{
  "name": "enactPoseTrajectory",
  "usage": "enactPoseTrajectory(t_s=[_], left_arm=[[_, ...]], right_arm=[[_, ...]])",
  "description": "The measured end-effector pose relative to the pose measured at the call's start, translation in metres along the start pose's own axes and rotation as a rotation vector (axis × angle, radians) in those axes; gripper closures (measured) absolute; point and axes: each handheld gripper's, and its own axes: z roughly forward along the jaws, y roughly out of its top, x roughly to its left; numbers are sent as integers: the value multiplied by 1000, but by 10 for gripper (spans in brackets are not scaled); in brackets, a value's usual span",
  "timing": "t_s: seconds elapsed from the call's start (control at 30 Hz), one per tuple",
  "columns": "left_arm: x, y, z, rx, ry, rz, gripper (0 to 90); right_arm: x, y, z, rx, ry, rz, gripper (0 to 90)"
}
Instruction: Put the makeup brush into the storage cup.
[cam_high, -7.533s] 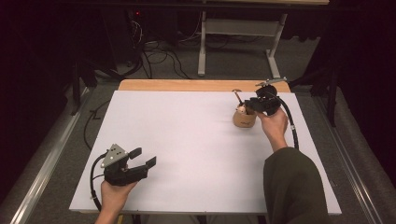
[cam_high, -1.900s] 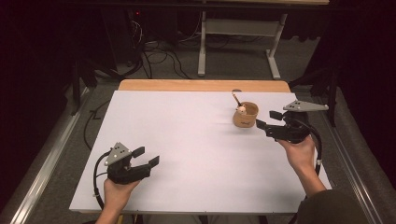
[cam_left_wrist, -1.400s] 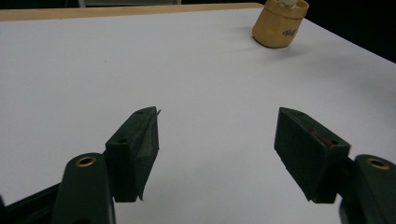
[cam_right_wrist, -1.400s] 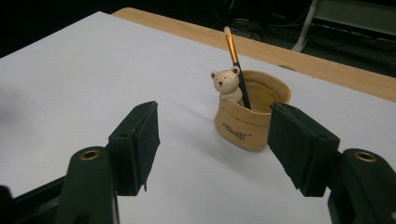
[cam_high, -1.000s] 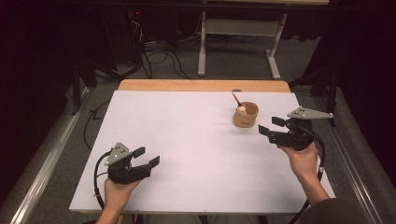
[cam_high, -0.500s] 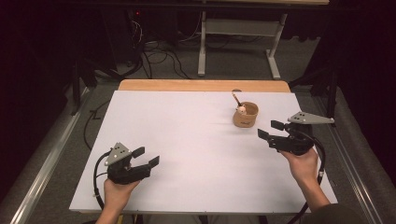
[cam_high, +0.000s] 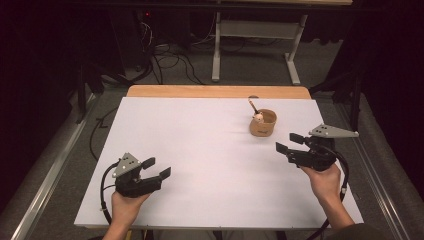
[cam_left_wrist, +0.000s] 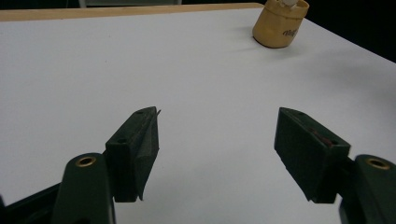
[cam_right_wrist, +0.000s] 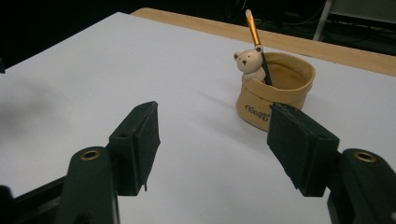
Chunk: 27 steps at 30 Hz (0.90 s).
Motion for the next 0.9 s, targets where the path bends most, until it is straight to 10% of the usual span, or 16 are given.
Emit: enactPoseTrajectory(t_s=[0.9], left_arm=[[0, 0, 0, 1, -1, -2, 312]], right_arm=[[8, -14, -4, -29, 37, 17, 362]])
